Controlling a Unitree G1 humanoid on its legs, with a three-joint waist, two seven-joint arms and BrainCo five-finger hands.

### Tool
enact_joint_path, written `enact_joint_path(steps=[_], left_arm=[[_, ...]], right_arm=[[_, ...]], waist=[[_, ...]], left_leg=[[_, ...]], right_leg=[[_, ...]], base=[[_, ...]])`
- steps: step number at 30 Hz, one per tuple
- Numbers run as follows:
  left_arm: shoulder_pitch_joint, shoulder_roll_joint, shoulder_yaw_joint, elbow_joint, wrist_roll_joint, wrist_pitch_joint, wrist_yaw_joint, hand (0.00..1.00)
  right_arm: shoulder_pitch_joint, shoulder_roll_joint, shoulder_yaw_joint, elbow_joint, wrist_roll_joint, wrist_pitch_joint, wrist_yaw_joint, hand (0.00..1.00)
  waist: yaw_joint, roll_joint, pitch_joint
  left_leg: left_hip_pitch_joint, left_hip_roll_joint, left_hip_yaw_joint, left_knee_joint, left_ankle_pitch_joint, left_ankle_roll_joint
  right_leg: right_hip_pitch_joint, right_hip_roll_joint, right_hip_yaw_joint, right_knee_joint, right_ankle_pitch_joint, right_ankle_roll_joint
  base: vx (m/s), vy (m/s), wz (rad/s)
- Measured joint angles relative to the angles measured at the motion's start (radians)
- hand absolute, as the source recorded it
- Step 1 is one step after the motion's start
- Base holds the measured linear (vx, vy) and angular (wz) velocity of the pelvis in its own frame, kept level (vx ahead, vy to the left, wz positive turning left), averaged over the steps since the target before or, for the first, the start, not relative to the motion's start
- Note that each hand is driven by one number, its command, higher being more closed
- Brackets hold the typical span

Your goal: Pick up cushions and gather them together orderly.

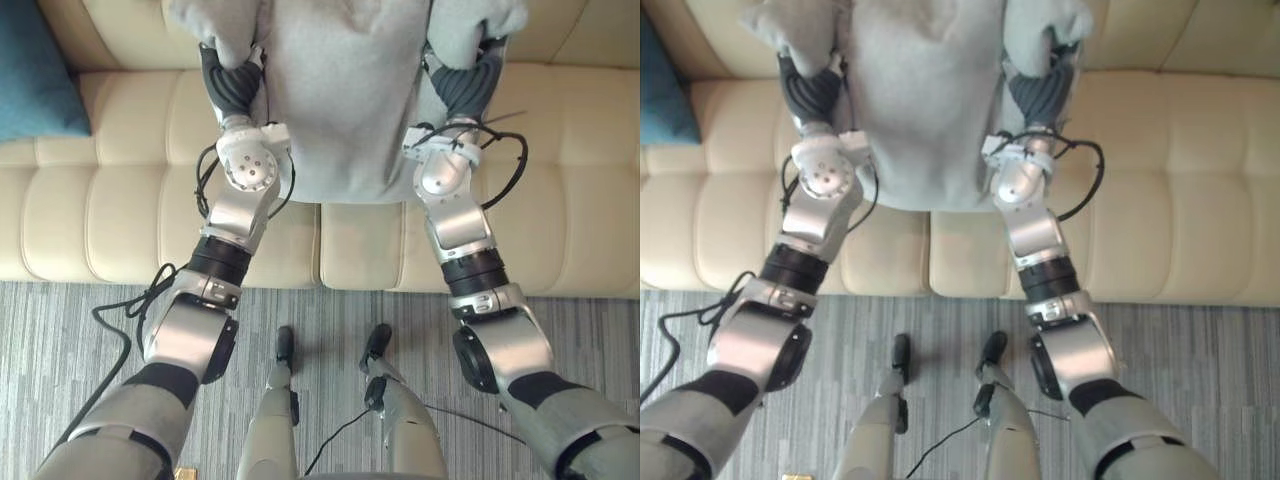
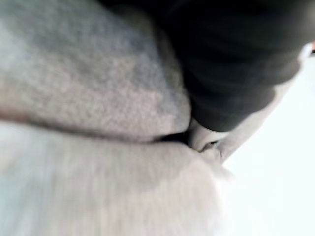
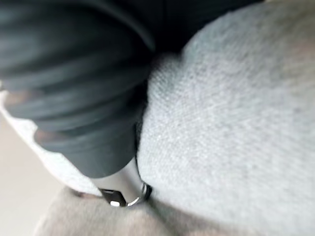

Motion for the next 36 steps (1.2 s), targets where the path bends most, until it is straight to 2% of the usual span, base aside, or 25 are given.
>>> enact_joint_path(steps=[3,8,11,12,14,15,17,19,23,24,25,27,28,29,30,32,33,35,36], left_arm=[[-0.048,0.010,0.006,0.054,-0.015,0.004,-0.041,0.00],[-0.081,0.041,0.040,0.078,-0.018,0.004,-0.080,0.00],[-0.086,0.111,0.109,0.094,-0.056,0.008,-0.128,0.00],[-0.085,0.115,0.113,0.095,-0.056,0.008,-0.130,0.00],[-0.071,0.170,0.209,0.095,-0.095,0.008,-0.142,0.00],[-0.064,0.180,0.223,0.094,-0.098,0.007,-0.142,0.00],[0.028,0.221,0.304,0.072,-0.133,0.003,-0.148,0.00],[0.111,0.228,0.354,0.041,-0.137,0.001,-0.152,0.00],[0.333,0.228,0.400,-0.076,-0.160,-0.004,-0.172,0.00],[0.426,0.209,0.398,-0.111,-0.162,-0.005,-0.185,0.00],[0.553,0.154,0.390,-0.163,-0.162,-0.005,-0.192,0.00],[0.634,0.108,0.378,-0.194,-0.162,-0.006,-0.205,0.00],[0.785,0.023,0.333,-0.241,-0.161,-0.008,-0.235,0.00],[0.833,-0.004,0.317,-0.251,-0.160,-0.008,-0.247,0.00],[0.924,-0.059,0.290,-0.254,-0.155,-0.008,-0.271,0.00],[1.053,-0.134,0.258,-0.238,-0.153,-0.005,-0.322,0.00],[1.074,-0.147,0.256,-0.230,-0.151,-0.005,-0.335,0.00],[1.156,-0.201,0.251,-0.113,-0.123,0.002,-0.398,0.00],[1.165,-0.207,0.252,-0.093,-0.118,0.005,-0.407,0.00]], right_arm=[[-0.069,-0.017,-0.042,0.075,0.048,0.010,0.002,0.00],[-0.117,-0.054,-0.062,0.116,0.144,0.007,0.043,0.00],[-0.156,-0.145,-0.099,0.168,0.254,-0.006,0.113,0.00],[-0.156,-0.150,-0.101,0.168,0.259,-0.006,0.114,0.00],[-0.142,-0.235,-0.146,0.168,0.321,-0.007,0.155,0.00],[-0.134,-0.247,-0.155,0.168,0.329,-0.008,0.161,0.00],[-0.037,-0.291,-0.212,0.165,0.373,-0.011,0.184,0.00],[0.043,-0.312,-0.243,0.156,0.408,-0.014,0.193,0.00],[0.260,-0.316,-0.288,0.051,0.438,-0.018,0.228,0.00],[0.350,-0.305,-0.287,0.016,0.451,-0.019,0.252,0.00],[0.475,-0.272,-0.281,-0.041,0.466,-0.019,0.279,0.00],[0.560,-0.243,-0.275,-0.081,0.464,-0.019,0.300,0.00],[0.710,-0.176,-0.262,-0.147,0.437,-0.020,0.341,0.00],[0.754,-0.150,-0.256,-0.164,0.426,-0.022,0.352,0.00],[0.837,-0.090,-0.253,-0.188,0.423,-0.025,0.382,0.00],[0.944,0.010,-0.238,-0.180,0.394,-0.027,0.426,0.00],[0.964,0.028,-0.233,-0.174,0.384,-0.026,0.435,0.00],[1.058,0.123,-0.217,-0.068,0.384,-0.028,0.478,0.00],[1.071,0.134,-0.215,-0.049,0.383,-0.027,0.485,0.00]], waist=[[-0.006,0.002,0.028],[-0.015,0.003,0.031],[-0.019,0.003,0.031],[-0.019,0.003,0.031],[-0.021,0.003,0.031],[-0.021,0.003,0.031],[-0.026,0.003,0.031],[-0.028,0.003,0.031],[-0.032,0.003,0.031],[-0.029,0.003,0.031],[-0.028,0.003,0.031],[-0.029,0.003,0.031],[-0.029,0.002,0.030],[-0.029,0.002,0.030],[-0.028,0.000,0.029],[-0.023,-0.001,0.026],[-0.022,-0.002,0.025],[-0.022,0.001,-0.004],[-0.022,0.001,-0.012]], left_leg=[[-0.019,0.006,0.000,-0.020,0.015,-0.005],[-0.022,0.010,0.002,-0.023,0.018,-0.010],[-0.020,0.014,0.002,-0.023,0.018,-0.009],[-0.019,0.013,0.002,-0.023,0.018,-0.009],[-0.011,0.013,0.002,-0.023,0.018,-0.009],[-0.007,0.013,0.002,-0.023,0.018,-0.009],[0.042,0.014,0.003,-0.024,0.018,-0.009],[0.077,0.013,0.004,-0.024,0.017,-0.009],[0.117,0.014,0.002,-0.032,0.016,-0.009],[0.139,0.016,0.002,-0.041,0.016,-0.008],[0.171,0.015,0.002,-0.042,0.009,0.002],[0.197,0.014,0.003,-0.041,0.002,0.008],[0.240,0.012,0.002,-0.040,-0.016,0.019],[0.250,0.011,0.003,-0.039,-0.020,0.017],[0.269,0.007,0.006,-0.037,-0.032,0.025],[0.301,0.003,0.018,-0.037,-0.041,0.031],[0.308,0.003,0.023,-0.037,-0.043,0.033],[0.356,0.003,0.033,-0.034,-0.055,0.037],[0.363,0.004,0.035,-0.034,-0.058,0.037]], right_leg=[[-0.015,0.005,-0.015,-0.012,0.007,-0.006],[-0.015,0.007,-0.015,-0.013,0.007,-0.006],[-0.013,0.007,-0.015,-0.012,0.007,-0.006],[-0.013,0.007,-0.015,-0.012,0.007,-0.006],[-0.006,0.008,-0.015,-0.012,0.007,-0.006],[-0.002,0.008,-0.015,-0.013,0.007,-0.006],[0.052,0.011,-0.015,-0.019,0.006,-0.005],[0.095,0.015,-0.014,-0.033,0.004,-0.002],[0.140,0.021,-0.009,-0.044,-0.007,0.013],[0.157,0.023,-0.009,-0.044,-0.009,0.014],[0.190,0.023,-0.007,-0.043,-0.015,0.023],[0.215,0.023,-0.005,-0.040,-0.021,0.028],[0.256,0.020,-0.003,-0.029,-0.039,0.034],[0.265,0.019,-0.001,-0.025,-0.045,0.038],[0.281,0.017,0.004,-0.023,-0.055,0.047],[0.305,0.015,0.013,-0.026,-0.055,0.049],[0.311,0.015,0.016,-0.026,-0.054,0.049],[0.363,0.022,0.024,-0.052,-0.050,0.056],[0.371,0.023,0.026,-0.058,-0.050,0.056]], base=[[0.05,-0.011,0.07],[0.08,-0.012,0.03],[0.06,-0.012,0.01],[0.06,-0.012,0.01],[0.05,-0.010,-0.01],[0.06,-0.018,-0.01],[0.06,-0.027,0.00],[0.05,-0.026,0.04],[0.03,-0.016,0.05],[0.00,0.000,0.00],[0.00,0.000,0.00],[0.02,0.006,0.06],[0.02,0.019,0.08],[0.00,0.020,0.05],[-0.02,0.012,-0.07],[-0.03,0.008,-0.13],[-0.02,0.003,-0.13],[0.00,-0.003,-0.14],[0.04,0.000,-0.16]])
